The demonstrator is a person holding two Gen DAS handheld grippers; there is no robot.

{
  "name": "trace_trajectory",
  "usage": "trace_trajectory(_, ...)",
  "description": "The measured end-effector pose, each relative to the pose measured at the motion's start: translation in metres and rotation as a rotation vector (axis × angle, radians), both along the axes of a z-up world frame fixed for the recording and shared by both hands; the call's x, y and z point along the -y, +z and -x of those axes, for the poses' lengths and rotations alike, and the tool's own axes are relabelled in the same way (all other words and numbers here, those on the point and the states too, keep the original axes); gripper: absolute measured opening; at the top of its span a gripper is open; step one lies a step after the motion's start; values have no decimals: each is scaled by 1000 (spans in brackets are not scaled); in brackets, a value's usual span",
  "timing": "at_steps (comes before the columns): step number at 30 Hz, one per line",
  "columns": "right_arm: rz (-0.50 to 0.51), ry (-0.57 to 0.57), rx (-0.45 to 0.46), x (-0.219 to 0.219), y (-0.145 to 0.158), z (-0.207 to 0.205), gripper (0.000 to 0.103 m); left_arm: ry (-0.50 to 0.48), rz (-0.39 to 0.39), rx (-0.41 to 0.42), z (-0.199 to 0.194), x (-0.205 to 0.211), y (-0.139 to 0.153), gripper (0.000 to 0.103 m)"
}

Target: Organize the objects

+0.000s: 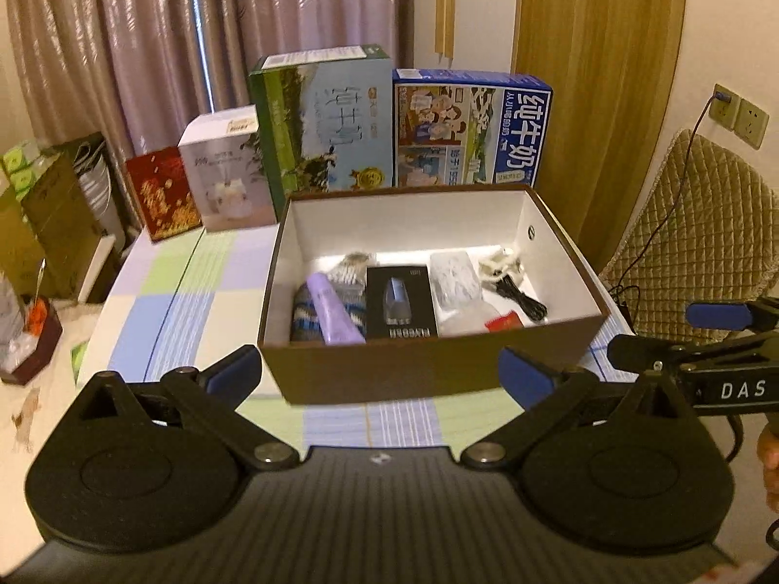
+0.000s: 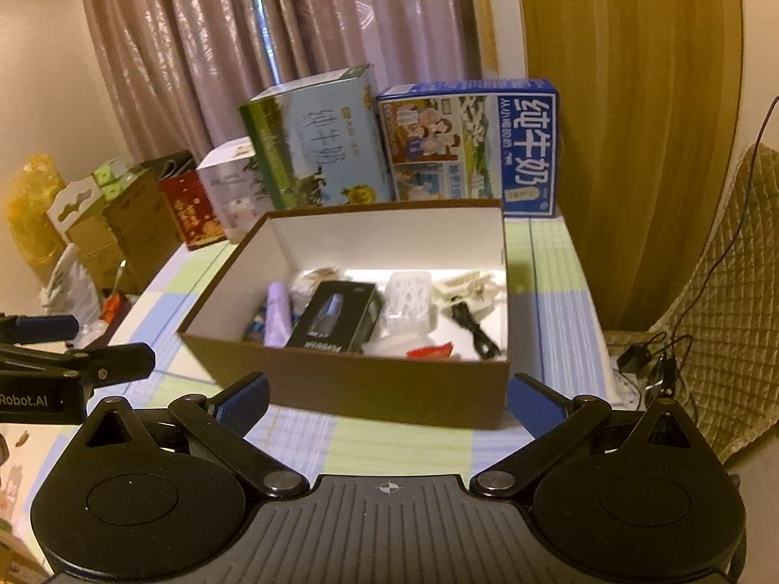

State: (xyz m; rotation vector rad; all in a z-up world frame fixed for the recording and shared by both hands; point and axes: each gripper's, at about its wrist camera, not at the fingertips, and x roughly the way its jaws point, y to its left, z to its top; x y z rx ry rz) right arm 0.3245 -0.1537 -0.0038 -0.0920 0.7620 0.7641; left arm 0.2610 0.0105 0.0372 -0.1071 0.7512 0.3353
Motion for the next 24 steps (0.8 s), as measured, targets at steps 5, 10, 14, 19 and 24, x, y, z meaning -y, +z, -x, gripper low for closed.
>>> trace_trajectory(5, -1, 5, -34, 6, -2, 17, 101, 27, 17, -7, 27, 4, -1, 102)
trace_trajectory(10, 8, -5, -35, 9, -1, 37, 101, 30, 30, -2, 51, 1, 1, 102)
trace_trajectory(14, 15, -24, -29, 10, 1, 56, 101, 13, 32, -6, 70, -1, 0, 102)
trace_trajectory(19, 21, -44, -32, 7, 2, 83, 101, -16, 36, -23, 90, -6, -2, 102)
trace_trajectory(24, 29, -56, -32, 6, 3, 113, 101, -40, 39, -41, 111, -9, -4, 102)
